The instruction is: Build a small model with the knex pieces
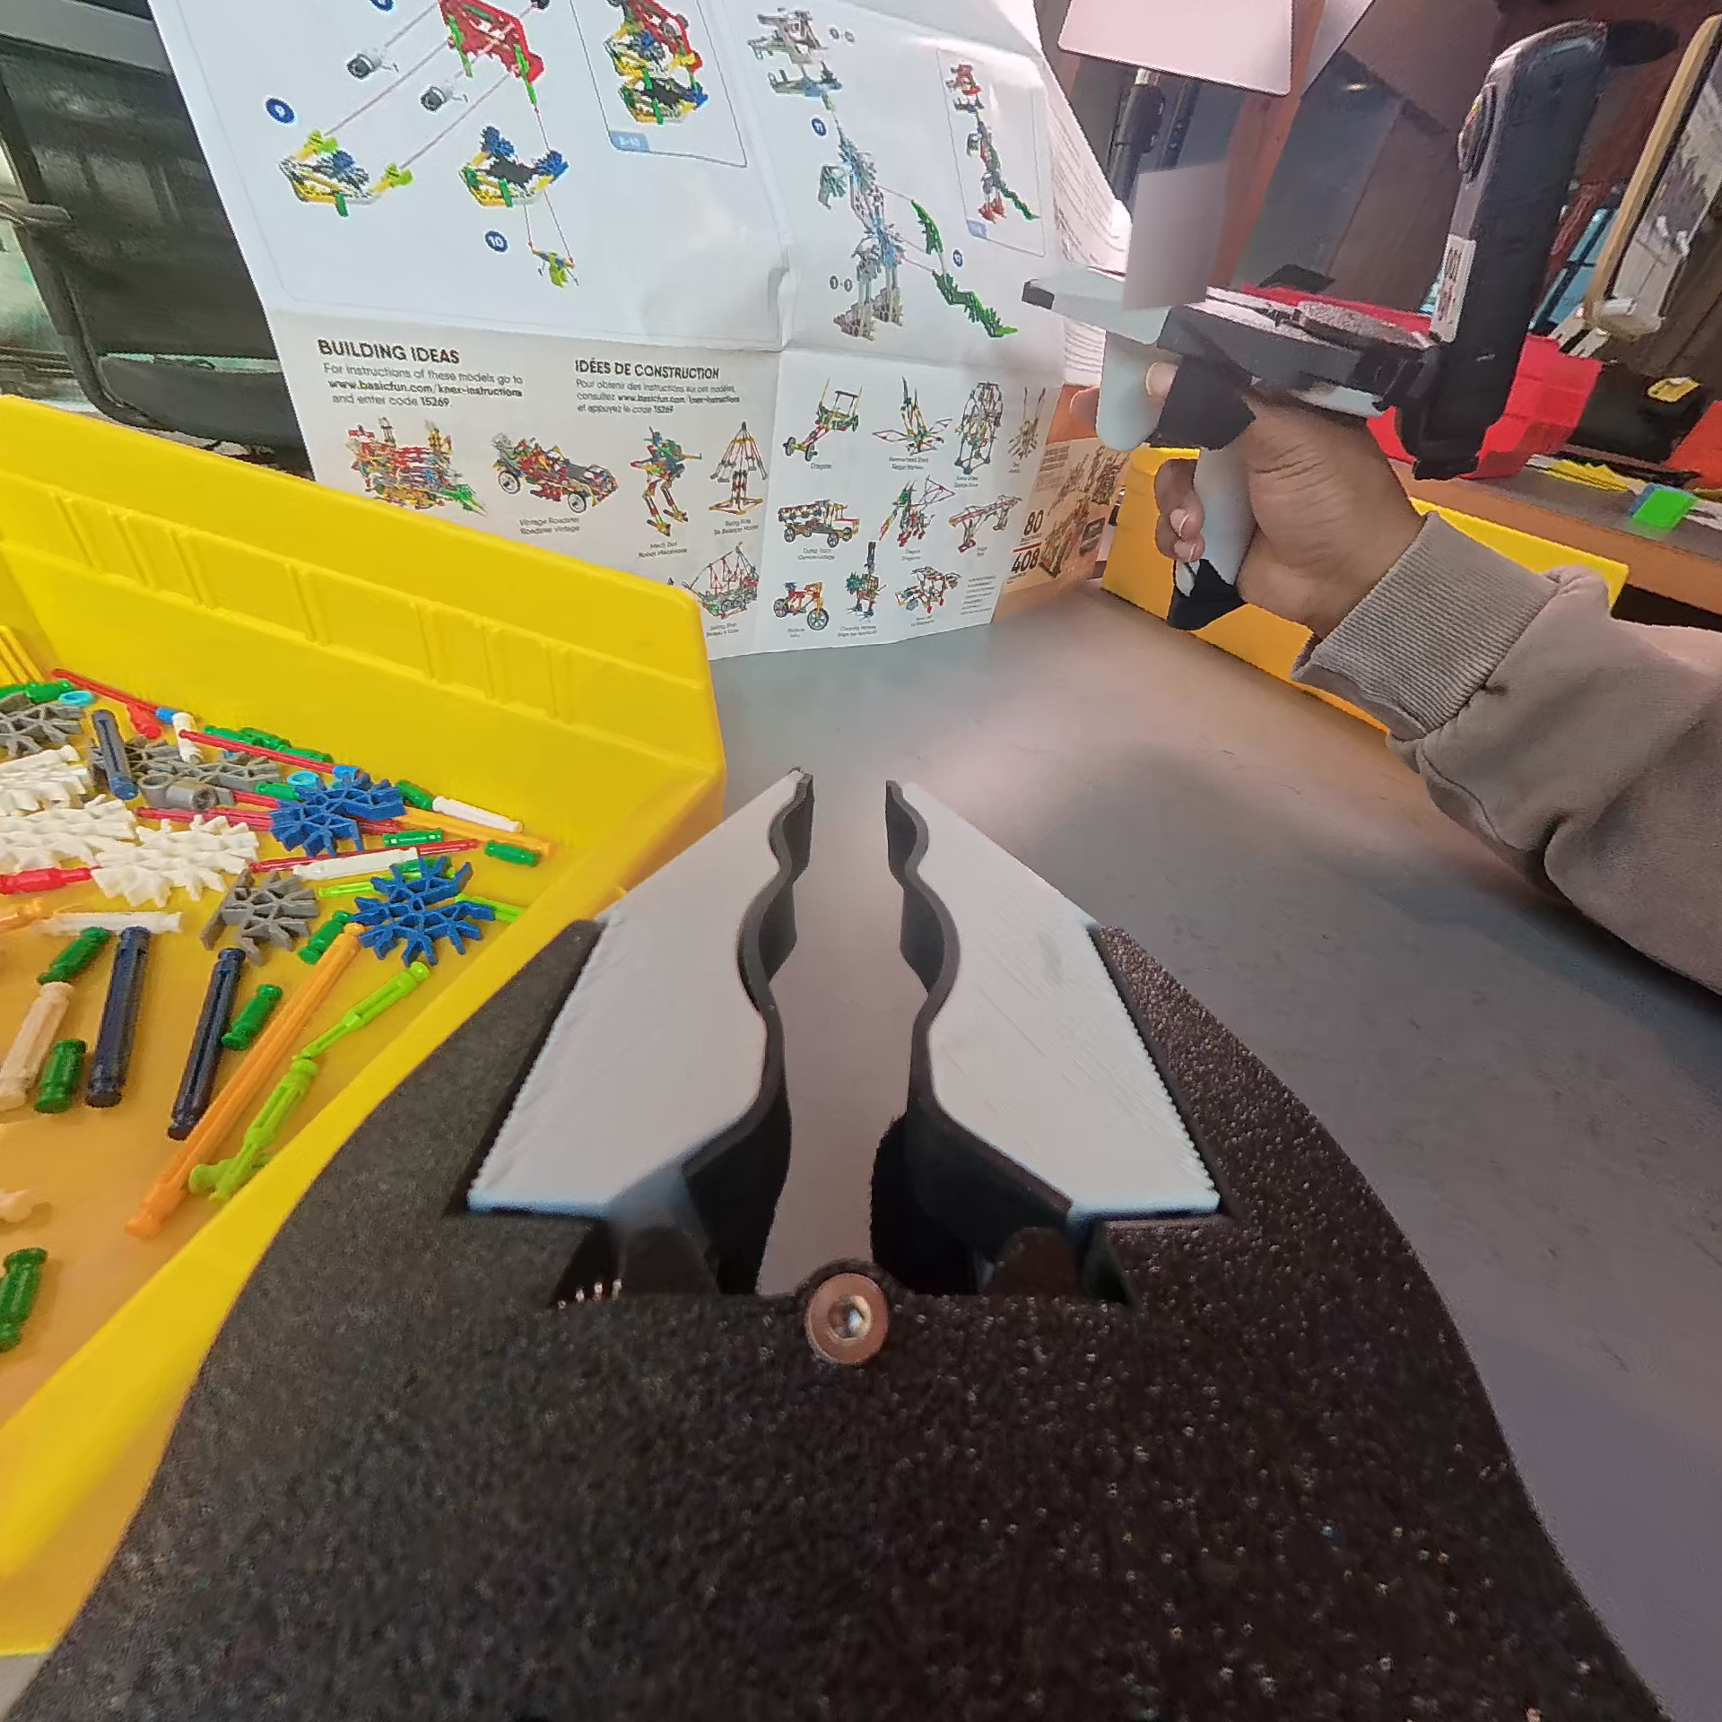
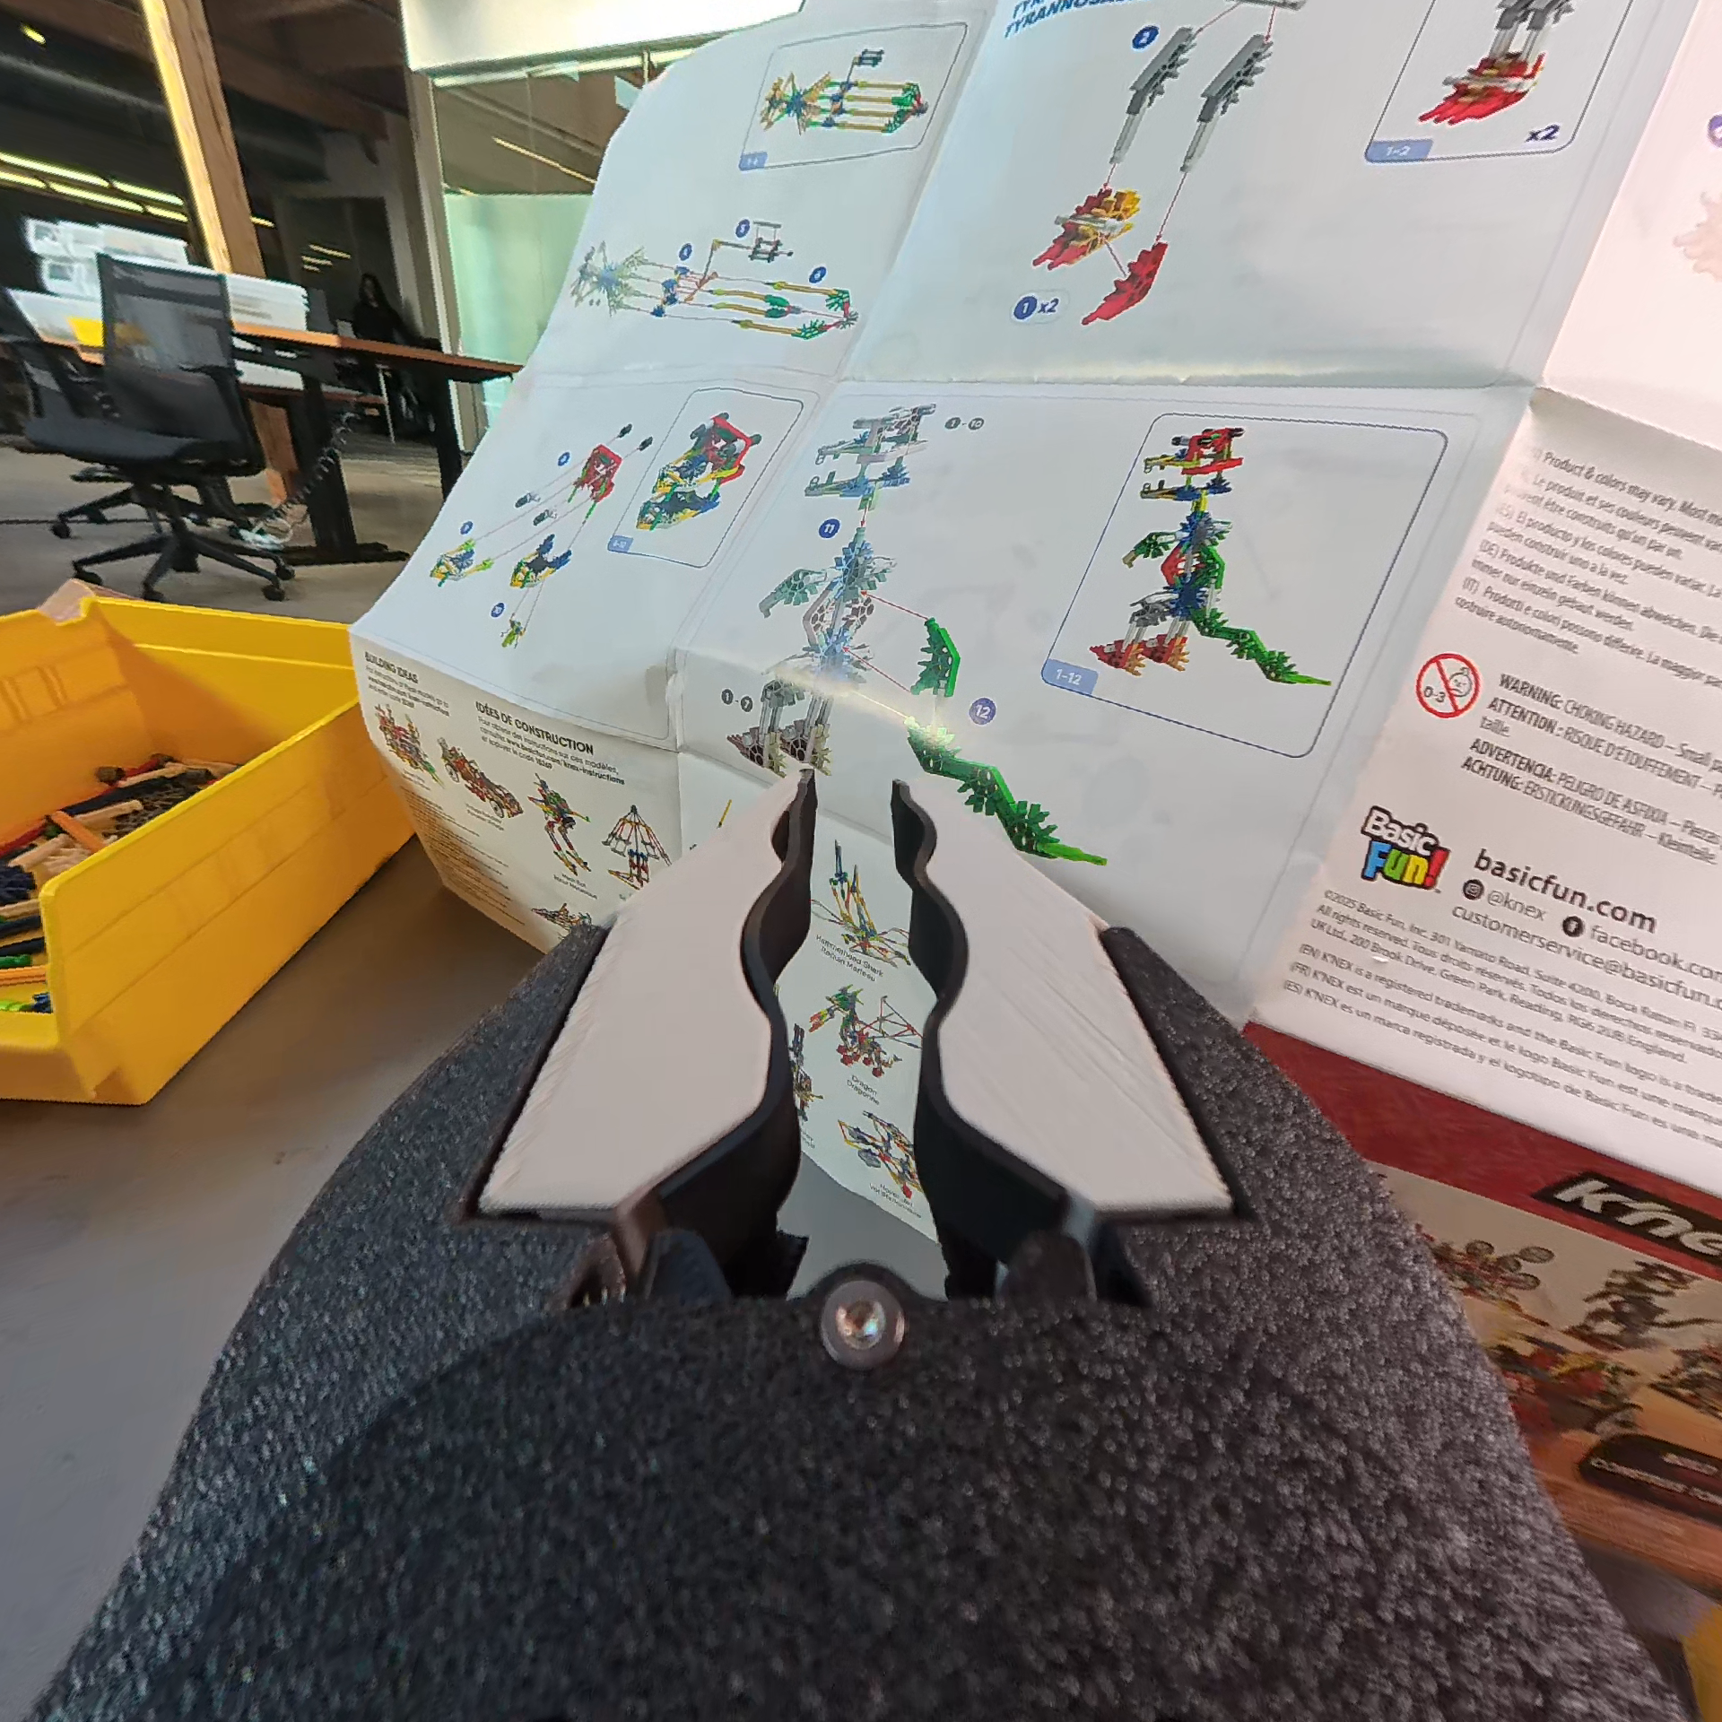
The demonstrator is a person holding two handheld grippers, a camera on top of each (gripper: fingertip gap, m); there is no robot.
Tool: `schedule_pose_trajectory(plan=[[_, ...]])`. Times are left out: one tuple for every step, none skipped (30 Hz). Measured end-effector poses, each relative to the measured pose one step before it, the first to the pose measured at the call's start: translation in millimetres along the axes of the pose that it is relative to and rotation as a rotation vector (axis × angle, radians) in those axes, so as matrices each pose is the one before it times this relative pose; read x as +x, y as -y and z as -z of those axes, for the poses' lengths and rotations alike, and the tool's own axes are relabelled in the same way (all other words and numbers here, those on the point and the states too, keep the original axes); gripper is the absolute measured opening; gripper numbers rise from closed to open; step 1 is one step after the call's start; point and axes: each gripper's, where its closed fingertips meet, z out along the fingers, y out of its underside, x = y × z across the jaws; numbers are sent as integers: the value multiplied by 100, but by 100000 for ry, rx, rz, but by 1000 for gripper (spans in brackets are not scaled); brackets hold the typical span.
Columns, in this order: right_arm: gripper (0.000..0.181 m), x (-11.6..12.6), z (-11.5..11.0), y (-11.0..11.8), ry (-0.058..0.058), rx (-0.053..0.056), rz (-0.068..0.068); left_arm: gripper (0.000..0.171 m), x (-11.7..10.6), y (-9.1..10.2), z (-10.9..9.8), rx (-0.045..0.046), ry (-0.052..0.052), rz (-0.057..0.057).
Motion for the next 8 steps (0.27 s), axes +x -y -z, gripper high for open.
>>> schedule_pose_trajectory(plan=[[14,-5,-15,-61,-168,-41,266,16,-72,66,15,401,544,-479],[14,-2,-18,-68,-125,-82,283,16,-37,57,23,331,302,-318],[14,2,-13,-65,-101,-126,176,16,-6,36,20,150,56,-141],[14,29,-10,-54,-235,-30,16,16,-19,28,4,133,79,-45],[14,48,-8,-51,-277,84,-62,17,-10,17,9,141,73,-89],[14,44,6,-40,-268,83,-88,17,-24,6,9,46,82,-86],[14,59,-4,-35,-368,133,-188,17,-5,4,-6,38,75,-58],[16,143,7,-27,-861,148,-482,17,5,-11,-1,-6,-53,-6]])
